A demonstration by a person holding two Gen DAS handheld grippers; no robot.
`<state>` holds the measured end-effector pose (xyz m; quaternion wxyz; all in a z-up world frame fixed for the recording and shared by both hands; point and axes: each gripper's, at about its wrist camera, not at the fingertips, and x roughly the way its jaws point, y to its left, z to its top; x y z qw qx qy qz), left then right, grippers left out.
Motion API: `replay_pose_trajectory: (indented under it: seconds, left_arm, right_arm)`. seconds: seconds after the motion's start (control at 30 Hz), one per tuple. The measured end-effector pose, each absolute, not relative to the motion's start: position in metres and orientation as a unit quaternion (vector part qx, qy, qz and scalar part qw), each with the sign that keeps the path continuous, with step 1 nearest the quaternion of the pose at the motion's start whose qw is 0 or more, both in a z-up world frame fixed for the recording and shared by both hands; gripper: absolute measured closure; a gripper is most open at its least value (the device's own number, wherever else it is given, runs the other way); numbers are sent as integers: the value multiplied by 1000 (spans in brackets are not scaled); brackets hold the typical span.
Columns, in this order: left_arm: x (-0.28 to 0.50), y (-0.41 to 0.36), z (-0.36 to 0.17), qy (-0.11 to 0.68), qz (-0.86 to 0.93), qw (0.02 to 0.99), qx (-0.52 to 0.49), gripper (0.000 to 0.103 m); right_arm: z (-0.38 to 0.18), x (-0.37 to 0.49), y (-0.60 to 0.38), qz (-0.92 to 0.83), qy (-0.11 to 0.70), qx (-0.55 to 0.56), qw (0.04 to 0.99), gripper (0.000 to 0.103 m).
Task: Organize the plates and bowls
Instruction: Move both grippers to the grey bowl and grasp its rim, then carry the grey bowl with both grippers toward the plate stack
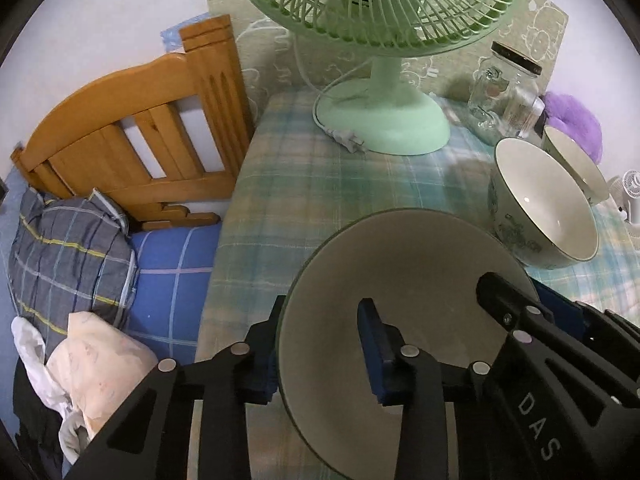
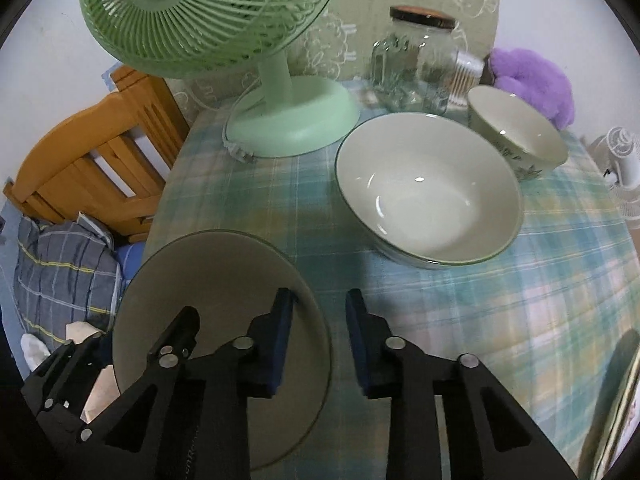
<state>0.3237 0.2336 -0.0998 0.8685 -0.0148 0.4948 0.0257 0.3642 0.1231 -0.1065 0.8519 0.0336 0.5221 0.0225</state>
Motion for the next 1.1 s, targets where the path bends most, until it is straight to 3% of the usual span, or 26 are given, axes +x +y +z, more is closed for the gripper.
replay_pose_trajectory:
  seconds: [0.07, 0.5, 1.1]
  left_arm:
    - [325, 235, -100, 495, 25, 869, -13, 76]
    - [316, 233, -96, 502, 19, 865, -10, 78]
    - [255, 207, -61, 489, -12, 872, -4, 78]
  right_arm:
    - [-107, 367, 126, 28, 523, 32, 851, 80]
    - [-102, 359, 128, 21, 529, 17, 848, 80]
    - [-60, 286, 101, -7, 515, 21, 857, 80]
